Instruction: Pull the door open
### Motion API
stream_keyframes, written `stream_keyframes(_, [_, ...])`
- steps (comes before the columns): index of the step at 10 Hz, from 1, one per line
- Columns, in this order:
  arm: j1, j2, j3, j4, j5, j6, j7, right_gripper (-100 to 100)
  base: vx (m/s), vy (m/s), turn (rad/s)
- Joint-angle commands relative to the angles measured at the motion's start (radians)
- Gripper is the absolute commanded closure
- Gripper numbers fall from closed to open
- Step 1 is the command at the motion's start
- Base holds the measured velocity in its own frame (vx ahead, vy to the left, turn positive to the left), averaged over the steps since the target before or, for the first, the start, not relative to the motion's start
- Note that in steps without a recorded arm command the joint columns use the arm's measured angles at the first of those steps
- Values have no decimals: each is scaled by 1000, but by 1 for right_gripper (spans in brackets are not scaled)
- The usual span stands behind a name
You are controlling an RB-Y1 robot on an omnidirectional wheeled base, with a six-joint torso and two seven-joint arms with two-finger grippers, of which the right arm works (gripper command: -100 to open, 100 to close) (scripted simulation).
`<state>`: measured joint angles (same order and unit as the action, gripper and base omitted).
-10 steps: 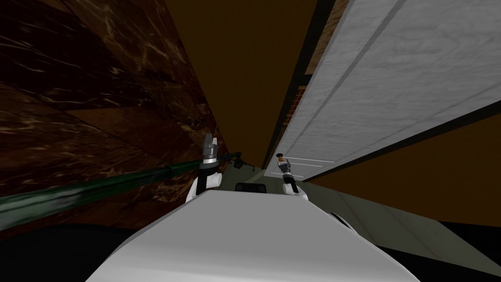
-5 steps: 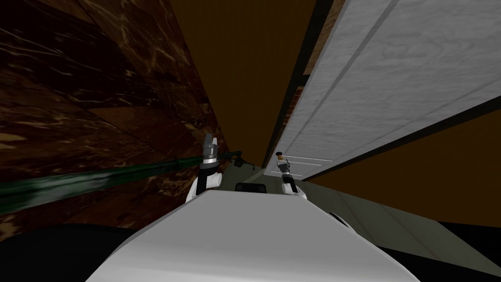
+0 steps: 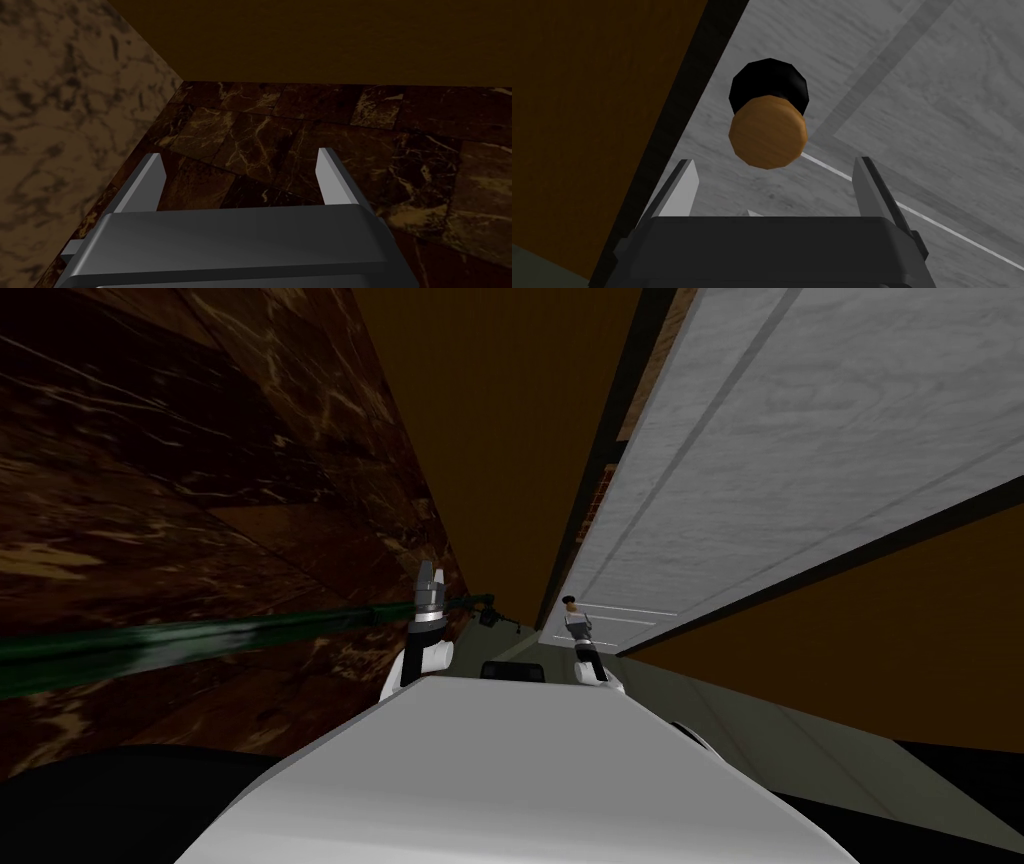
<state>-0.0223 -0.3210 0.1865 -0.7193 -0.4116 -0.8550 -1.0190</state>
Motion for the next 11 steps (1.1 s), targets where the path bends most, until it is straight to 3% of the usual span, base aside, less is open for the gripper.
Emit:
stream_keyframes(1, [0, 1, 7, -2, -10, 0, -38, -100, -55, -18, 11])
stream_keyframes(11, [13, 4, 79, -47, -119, 17, -297, -100, -51, -19, 17])
